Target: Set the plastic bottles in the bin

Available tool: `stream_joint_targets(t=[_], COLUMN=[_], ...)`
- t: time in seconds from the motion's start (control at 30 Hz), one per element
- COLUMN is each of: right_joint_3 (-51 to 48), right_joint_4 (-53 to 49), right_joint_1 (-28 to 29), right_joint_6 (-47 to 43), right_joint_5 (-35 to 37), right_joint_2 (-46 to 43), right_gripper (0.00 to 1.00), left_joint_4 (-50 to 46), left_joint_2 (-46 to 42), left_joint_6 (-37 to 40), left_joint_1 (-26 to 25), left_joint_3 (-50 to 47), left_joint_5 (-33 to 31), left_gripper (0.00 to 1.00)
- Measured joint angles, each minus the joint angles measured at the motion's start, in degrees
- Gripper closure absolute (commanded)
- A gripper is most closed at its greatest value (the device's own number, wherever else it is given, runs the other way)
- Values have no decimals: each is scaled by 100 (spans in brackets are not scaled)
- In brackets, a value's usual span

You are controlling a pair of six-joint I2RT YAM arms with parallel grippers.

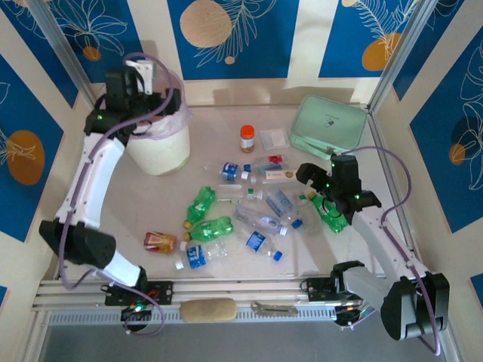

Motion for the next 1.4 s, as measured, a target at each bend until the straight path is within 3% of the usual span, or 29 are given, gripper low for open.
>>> stream_joint_targets(t=[0.17,0.33,0.53,0.9,1.4], right_joint_3=[831,1506,1668,1255,1716], right_joint_4=[-551,-1069,-1189,-358,-13], right_joint_1=[-138,-267,-59,437,466], right_joint_6=[-573,-907,-4,2129,3062], right_joint_5=[79,-153,-332,-334,-286], right_joint_2=[656,1421,1915,2347,3534], right_gripper=[1,0,2,11,17], left_joint_4=[861,2076,2916,3755,3790], left_joint_2=[-841,-1174,-1093,-977,-1279], left_joint_6=[-205,-1010,-1661,-2157,-1805], left_joint_1=[-1054,-1506,-1856,-1941,-1941], left_joint_3=[-1558,-3136,-3893,-4612,-5344], left_joint_5=[286,623,656,625,149], left_gripper=[0,0,0,0,0])
